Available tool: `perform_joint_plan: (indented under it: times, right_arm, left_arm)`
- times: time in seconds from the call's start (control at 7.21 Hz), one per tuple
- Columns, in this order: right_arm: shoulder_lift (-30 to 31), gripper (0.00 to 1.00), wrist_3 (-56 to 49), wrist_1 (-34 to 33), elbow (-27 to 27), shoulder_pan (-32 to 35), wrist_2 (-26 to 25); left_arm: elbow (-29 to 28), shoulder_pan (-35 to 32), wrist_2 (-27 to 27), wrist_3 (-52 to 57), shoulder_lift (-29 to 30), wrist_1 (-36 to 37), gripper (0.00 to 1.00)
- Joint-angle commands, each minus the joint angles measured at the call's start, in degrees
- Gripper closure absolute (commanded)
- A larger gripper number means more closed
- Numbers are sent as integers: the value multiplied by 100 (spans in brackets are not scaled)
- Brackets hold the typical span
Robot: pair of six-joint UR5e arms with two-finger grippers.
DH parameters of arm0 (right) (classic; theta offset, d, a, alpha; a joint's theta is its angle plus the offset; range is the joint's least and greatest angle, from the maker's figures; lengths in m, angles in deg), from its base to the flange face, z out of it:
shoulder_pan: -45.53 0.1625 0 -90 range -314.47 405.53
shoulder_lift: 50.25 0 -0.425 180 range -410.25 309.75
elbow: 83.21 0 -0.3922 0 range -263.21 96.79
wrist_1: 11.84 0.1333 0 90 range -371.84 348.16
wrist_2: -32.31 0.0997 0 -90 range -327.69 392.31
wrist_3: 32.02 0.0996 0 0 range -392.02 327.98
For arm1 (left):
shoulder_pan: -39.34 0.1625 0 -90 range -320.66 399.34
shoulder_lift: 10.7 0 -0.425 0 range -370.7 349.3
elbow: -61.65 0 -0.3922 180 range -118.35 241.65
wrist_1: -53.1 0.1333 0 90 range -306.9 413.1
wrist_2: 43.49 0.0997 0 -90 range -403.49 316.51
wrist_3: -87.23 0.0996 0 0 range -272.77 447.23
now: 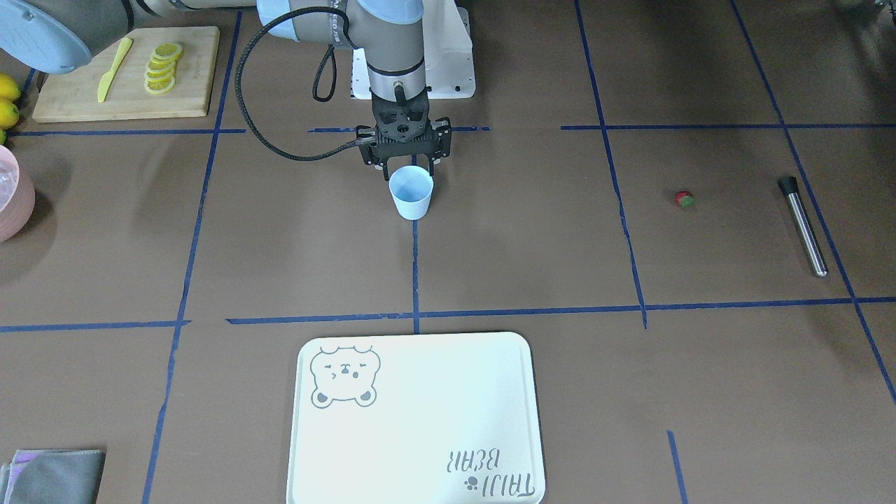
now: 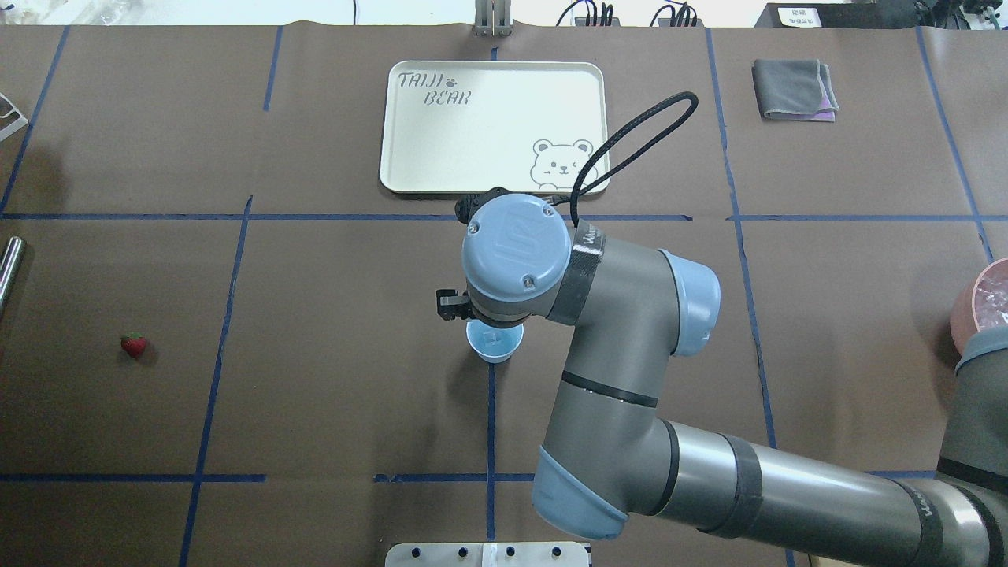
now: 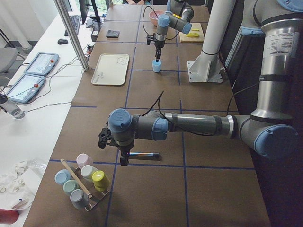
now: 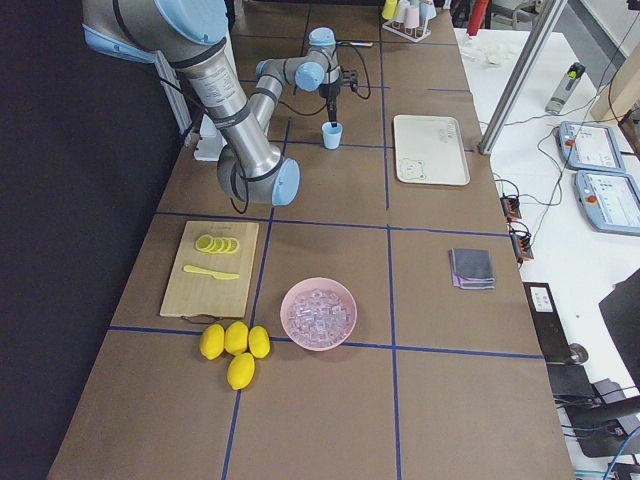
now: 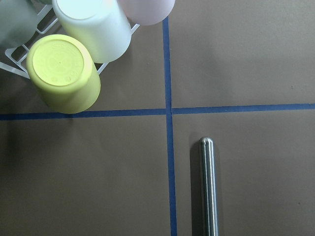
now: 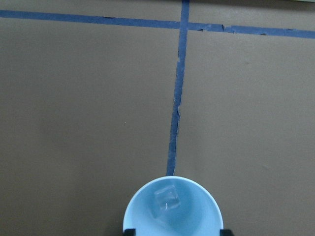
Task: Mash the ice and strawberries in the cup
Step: 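Move the empty right gripper back over the pink ice bowl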
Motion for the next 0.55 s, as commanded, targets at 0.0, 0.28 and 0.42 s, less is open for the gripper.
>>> perform_joint_plan:
  times: [0.0, 0.28, 0.42]
  right_arm:
    - [222, 1, -148, -1022, 808, 613, 302]
    - [1438, 1, -1435, -1259, 2046, 1289, 478]
    - [2045, 1, -1920, -1215, 2287, 1963, 1123]
  left_arm:
    - [0, 0, 9, -17, 1, 0, 0]
    - [17, 0, 0, -44, 1, 0, 0]
    - [52, 0, -9, -122, 1, 0, 0]
